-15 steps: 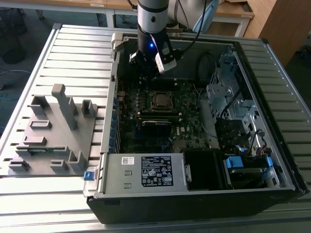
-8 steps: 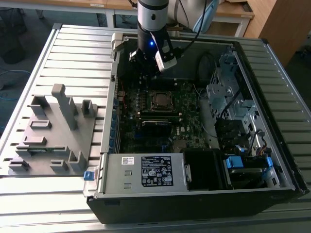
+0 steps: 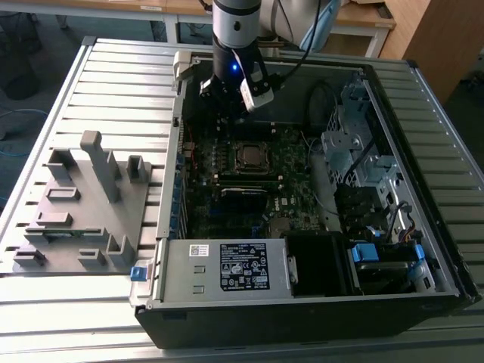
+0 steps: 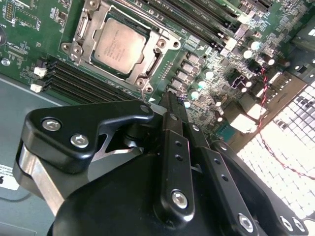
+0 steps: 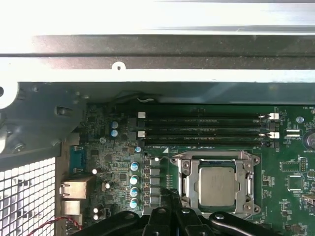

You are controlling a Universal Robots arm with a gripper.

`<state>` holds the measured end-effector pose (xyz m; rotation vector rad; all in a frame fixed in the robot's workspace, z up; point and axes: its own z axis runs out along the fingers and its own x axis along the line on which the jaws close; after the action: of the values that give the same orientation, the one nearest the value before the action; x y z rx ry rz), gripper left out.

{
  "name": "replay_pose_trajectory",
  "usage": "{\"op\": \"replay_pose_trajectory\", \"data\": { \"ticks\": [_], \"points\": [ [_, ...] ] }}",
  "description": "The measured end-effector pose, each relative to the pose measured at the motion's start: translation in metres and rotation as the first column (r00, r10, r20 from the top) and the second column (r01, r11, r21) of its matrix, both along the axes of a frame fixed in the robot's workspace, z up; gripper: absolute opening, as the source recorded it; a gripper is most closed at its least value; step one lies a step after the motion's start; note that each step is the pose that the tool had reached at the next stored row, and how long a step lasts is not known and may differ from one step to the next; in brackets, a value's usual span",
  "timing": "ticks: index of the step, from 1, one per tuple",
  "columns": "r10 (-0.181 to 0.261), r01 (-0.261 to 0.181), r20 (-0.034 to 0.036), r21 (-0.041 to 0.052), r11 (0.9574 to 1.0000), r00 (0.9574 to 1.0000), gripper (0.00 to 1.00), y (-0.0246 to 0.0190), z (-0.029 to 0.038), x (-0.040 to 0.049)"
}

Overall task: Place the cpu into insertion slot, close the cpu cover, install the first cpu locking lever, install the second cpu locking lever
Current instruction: 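Install the first cpu locking lever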

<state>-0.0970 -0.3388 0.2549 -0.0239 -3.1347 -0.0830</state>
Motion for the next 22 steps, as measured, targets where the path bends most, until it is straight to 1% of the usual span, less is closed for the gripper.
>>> {"op": "replay_pose_trajectory", "data": {
  "ticks": [4, 22],
  "points": [
    [0.000, 0.000, 0.0000, 0.0013, 1.0000, 1.0000, 0.10, 0.0001, 0.0000, -0.0026],
    [0.000, 0.000, 0.0001, 0.0015, 1.0000, 1.0000, 0.10, 0.0000, -0.0002, -0.0061]
  ]
}}
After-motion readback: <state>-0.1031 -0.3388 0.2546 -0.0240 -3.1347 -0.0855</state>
